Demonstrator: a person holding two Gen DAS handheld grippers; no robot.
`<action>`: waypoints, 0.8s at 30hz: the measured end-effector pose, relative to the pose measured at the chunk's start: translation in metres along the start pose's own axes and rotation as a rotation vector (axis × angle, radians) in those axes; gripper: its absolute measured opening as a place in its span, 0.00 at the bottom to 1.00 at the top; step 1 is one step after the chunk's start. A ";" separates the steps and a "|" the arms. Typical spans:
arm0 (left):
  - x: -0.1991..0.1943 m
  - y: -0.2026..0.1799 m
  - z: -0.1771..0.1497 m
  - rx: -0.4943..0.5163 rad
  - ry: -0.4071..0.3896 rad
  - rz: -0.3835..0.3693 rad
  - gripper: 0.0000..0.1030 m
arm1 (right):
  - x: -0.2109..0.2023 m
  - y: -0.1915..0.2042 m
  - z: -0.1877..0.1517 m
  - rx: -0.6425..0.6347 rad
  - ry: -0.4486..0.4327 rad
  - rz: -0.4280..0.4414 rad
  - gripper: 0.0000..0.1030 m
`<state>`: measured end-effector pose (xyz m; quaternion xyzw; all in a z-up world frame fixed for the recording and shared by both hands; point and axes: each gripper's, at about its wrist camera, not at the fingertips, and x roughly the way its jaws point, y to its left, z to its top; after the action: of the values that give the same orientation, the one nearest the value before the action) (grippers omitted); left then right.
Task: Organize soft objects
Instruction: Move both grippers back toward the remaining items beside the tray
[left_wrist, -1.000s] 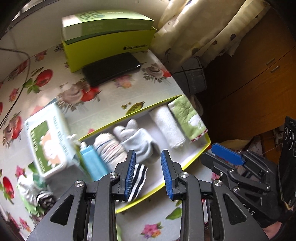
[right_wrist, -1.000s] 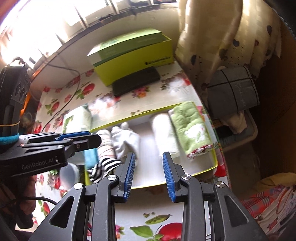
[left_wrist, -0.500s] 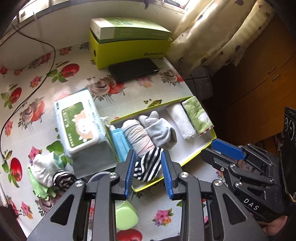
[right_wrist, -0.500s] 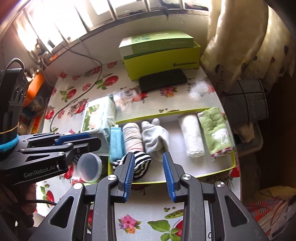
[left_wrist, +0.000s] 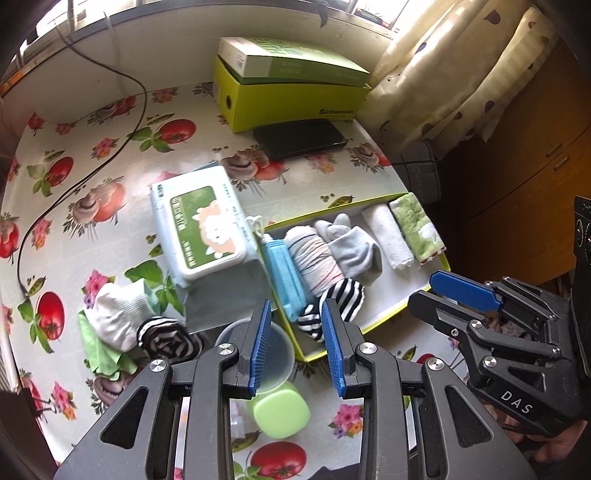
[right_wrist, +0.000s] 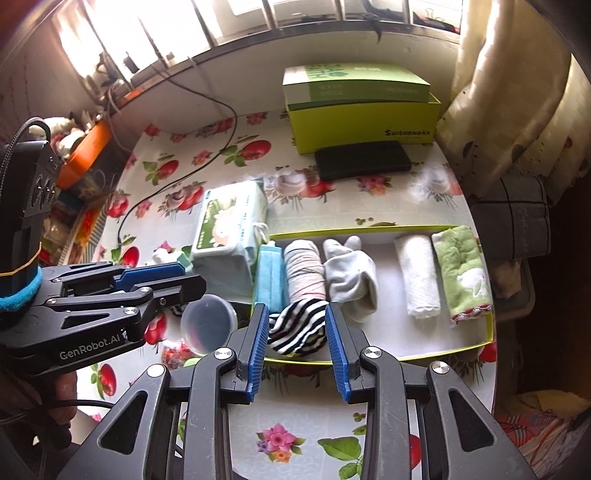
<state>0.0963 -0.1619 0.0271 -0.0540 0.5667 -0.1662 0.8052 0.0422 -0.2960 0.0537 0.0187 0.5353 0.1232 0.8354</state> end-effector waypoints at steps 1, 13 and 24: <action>-0.001 0.003 -0.002 -0.007 -0.001 -0.001 0.29 | 0.000 0.002 0.000 -0.004 0.001 0.002 0.31; -0.014 0.049 -0.025 -0.120 -0.008 0.016 0.29 | 0.004 0.026 0.003 -0.047 0.008 0.048 0.40; -0.012 0.082 -0.048 -0.189 0.017 0.047 0.29 | 0.011 0.045 -0.001 -0.092 0.037 0.089 0.41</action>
<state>0.0647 -0.0758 -0.0021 -0.1148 0.5878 -0.0936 0.7954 0.0375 -0.2497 0.0515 0.0018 0.5433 0.1848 0.8190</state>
